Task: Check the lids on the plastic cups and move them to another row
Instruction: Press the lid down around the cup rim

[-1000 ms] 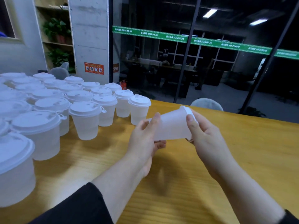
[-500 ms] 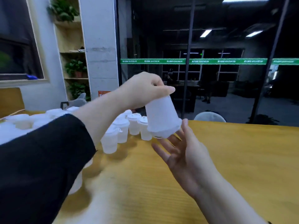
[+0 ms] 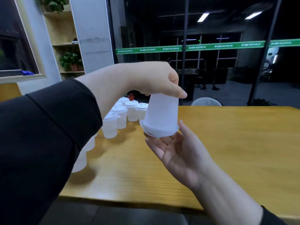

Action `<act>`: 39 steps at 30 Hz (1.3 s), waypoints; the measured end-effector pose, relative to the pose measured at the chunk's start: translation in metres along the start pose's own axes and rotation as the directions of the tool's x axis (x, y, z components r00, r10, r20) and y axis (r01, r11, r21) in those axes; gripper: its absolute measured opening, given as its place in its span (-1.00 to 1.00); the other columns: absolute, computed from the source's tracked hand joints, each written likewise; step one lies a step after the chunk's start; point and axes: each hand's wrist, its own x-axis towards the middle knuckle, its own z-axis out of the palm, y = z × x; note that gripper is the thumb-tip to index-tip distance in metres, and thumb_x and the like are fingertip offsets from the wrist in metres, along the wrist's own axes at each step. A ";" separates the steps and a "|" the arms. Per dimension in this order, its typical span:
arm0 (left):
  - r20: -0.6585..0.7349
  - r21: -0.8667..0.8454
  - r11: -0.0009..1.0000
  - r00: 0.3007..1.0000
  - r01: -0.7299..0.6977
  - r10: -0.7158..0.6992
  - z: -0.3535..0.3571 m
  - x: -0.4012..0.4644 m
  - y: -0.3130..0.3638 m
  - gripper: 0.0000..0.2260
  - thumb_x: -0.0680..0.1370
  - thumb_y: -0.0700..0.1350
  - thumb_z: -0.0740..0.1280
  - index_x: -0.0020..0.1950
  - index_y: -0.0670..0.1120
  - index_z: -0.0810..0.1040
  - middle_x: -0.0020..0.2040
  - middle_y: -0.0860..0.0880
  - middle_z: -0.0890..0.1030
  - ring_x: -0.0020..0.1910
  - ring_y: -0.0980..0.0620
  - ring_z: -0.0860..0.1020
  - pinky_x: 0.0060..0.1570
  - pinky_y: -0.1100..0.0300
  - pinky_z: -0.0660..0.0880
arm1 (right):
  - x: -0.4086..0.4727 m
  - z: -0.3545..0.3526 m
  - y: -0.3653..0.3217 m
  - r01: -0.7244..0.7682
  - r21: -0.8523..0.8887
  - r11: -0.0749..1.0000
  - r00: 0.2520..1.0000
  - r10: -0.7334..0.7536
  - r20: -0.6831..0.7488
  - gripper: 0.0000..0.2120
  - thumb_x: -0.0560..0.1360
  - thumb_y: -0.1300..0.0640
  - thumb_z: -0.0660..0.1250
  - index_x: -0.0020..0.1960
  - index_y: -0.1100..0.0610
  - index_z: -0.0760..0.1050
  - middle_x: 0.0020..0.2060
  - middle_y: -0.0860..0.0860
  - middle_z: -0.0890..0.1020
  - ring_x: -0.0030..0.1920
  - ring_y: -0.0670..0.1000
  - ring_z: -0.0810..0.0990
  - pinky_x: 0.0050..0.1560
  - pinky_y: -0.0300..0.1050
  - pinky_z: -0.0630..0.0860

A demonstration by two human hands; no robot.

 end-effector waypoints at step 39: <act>0.290 -0.956 -0.090 0.943 0.278 -0.164 0.262 0.154 0.173 -0.70 0.62 0.11 0.38 0.25 -0.03 0.63 0.18 -0.07 0.70 0.18 -0.11 0.66 0.25 -0.13 0.56 | -0.003 -0.207 -0.203 0.075 -0.986 0.152 0.764 -0.644 -0.041 -0.20 0.50 0.08 0.52 0.61 -0.14 0.19 0.42 -0.07 0.44 0.29 -0.13 0.51 -0.04 -0.50 0.48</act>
